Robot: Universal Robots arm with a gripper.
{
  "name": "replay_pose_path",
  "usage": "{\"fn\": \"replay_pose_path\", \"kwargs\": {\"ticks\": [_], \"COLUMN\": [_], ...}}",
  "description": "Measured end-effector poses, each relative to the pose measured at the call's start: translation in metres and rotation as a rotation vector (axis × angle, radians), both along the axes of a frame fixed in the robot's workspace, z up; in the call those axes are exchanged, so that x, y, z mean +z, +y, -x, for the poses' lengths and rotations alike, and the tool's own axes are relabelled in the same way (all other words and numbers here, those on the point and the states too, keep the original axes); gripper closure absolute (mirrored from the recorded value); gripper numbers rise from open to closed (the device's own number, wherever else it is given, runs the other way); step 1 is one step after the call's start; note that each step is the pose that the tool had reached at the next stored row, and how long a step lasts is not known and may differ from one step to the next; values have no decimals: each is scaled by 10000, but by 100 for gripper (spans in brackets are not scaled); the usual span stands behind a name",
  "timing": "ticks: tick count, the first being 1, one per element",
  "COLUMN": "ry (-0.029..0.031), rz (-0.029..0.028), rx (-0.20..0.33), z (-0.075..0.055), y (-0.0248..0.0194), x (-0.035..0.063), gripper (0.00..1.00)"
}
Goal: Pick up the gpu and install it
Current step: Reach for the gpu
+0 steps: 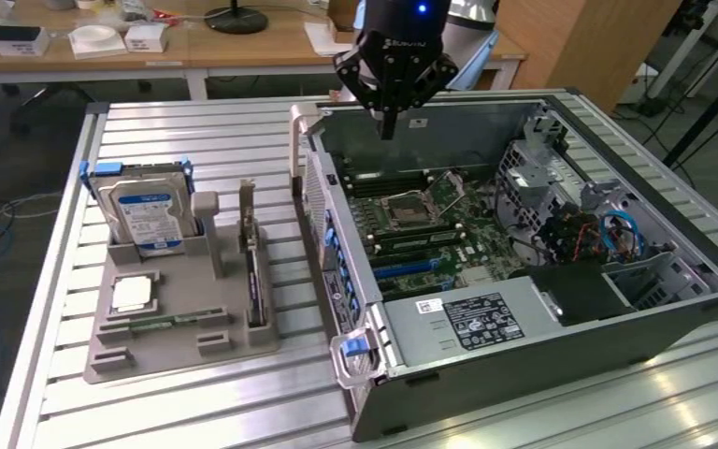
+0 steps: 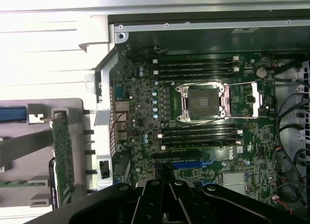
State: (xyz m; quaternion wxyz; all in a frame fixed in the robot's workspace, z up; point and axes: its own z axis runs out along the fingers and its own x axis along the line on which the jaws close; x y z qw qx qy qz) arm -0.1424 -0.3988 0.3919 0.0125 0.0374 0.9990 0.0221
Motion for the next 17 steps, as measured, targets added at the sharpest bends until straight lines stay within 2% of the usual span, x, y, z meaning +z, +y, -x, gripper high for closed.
{"fn": "replay_pose_path", "kwargs": {"ticks": [17], "ry": [0], "rz": [0], "rx": [0], "z": [86], "y": [0], "x": [-7], "gripper": [89]}}
